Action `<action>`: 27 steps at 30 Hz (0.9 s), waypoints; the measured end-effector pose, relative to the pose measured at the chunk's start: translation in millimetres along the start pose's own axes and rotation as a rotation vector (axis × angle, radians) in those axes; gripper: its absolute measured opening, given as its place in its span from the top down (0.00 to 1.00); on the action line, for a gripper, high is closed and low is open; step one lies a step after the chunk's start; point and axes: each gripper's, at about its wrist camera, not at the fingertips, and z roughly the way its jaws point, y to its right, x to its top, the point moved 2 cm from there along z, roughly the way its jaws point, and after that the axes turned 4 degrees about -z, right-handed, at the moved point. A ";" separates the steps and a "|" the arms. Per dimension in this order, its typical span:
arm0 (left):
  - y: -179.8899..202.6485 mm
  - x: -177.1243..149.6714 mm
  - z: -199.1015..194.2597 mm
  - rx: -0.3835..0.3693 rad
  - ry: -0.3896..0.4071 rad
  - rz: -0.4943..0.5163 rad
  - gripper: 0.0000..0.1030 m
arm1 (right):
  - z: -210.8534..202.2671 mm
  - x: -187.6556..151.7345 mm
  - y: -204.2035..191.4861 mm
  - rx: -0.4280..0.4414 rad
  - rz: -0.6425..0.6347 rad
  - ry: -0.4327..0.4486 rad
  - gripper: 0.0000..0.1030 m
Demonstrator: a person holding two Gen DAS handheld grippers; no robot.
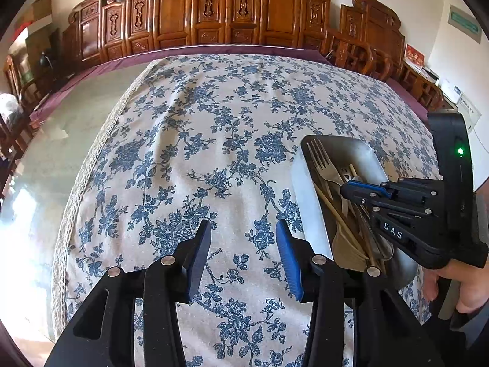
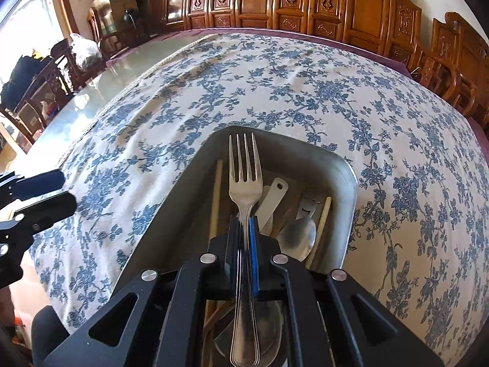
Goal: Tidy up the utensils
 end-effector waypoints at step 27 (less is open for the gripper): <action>42.2 -6.1 -36.6 0.010 0.050 0.019 0.30 | -122.7 -42.0 22.2 0.016 0.021 0.226 0.59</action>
